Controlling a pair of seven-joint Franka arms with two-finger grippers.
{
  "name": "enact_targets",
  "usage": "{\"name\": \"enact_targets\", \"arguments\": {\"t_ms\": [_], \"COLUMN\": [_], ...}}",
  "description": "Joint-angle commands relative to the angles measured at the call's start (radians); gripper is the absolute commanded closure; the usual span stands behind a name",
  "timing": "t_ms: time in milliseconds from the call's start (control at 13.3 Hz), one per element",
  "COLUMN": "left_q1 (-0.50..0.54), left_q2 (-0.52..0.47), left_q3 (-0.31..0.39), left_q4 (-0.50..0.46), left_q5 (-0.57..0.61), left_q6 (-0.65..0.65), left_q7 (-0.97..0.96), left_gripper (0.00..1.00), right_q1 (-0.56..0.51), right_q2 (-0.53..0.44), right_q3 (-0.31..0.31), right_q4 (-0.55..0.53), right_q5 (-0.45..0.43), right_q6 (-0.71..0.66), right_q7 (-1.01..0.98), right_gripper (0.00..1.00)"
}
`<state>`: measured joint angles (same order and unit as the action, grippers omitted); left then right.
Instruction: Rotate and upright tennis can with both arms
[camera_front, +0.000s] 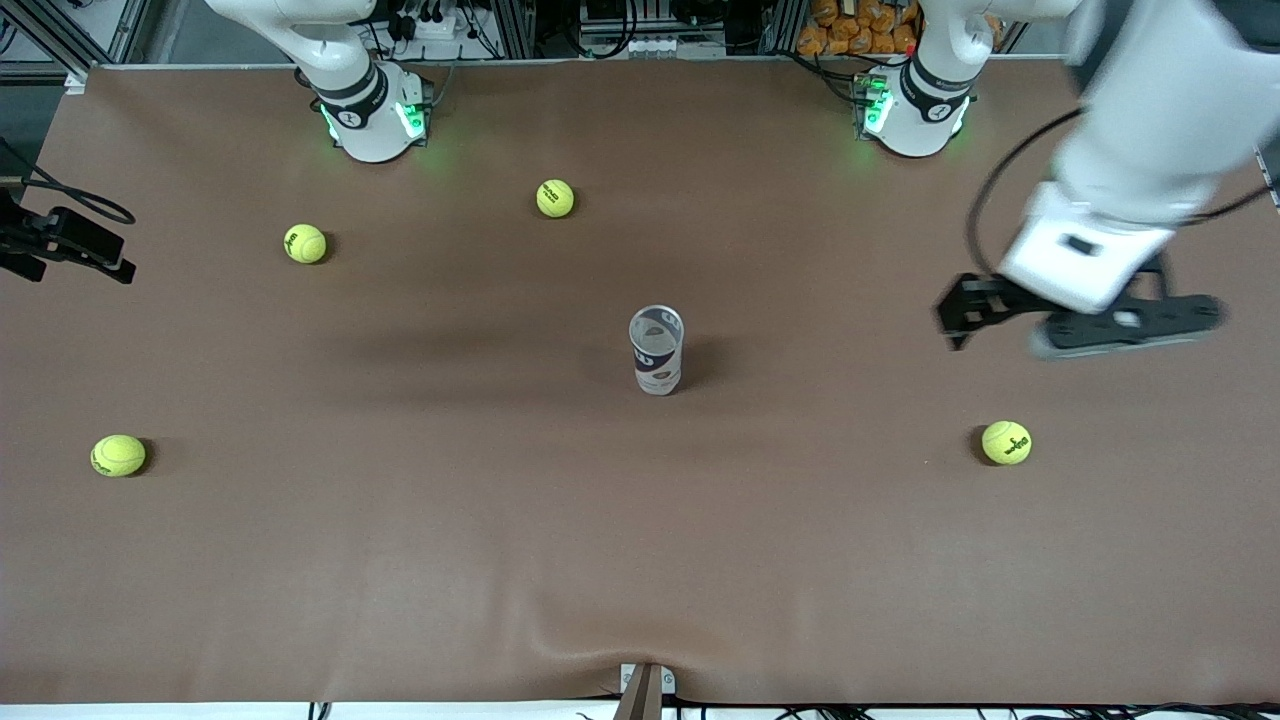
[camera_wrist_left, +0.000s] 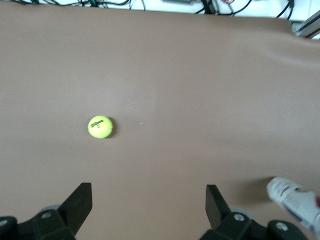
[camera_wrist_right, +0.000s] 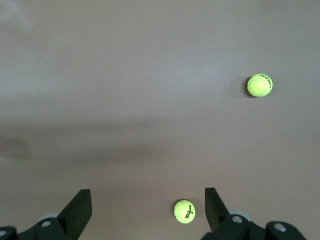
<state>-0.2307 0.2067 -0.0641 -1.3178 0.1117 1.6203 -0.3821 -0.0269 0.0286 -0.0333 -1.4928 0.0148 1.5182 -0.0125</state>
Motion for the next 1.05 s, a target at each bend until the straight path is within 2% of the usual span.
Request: {"name": "enact_targets", "arguments": {"t_ms": [0,225,376,601,977], "left_q1": [0.103,0.158,0.184,0.191,0.192], "left_q2": [-0.114,-0.261,-0.326,-0.332,-0.303], "left_q3": [-0.017,-0.017,-0.014,-0.011,-0.010], "left_q4": [-0.136,-0.351,-0.438,-0.426,-0.322], "left_q5": [-0.061,-0.070,-0.104,-0.107,-0.106], "left_q6": [-0.020,0.024,0.047,0.029,-0.072], "left_q7": [0.086,0.155,0.155,0.181,0.203], "left_gripper": [0.00,0.00,0.00,0.00,0.00], "right_q1": [-0.008,-0.007,0.001,-0.013,-0.008], "right_q2": [-0.007,-0.006,0.001,0.025,0.025], "right_q3": [0.007,0.007,0.009,0.007,0.007], "right_q4": [0.009,0.009,0.009,0.009,0.006], "right_q5": [-0.012,-0.012,-0.012,-0.003,-0.009], "right_q6": [-0.015,-0.013,-0.009,0.007,0.017], "right_q7": [0.014,0.014,0.011,0.014,0.016], "right_gripper": [0.00,0.00,0.00,0.00,0.00]}}
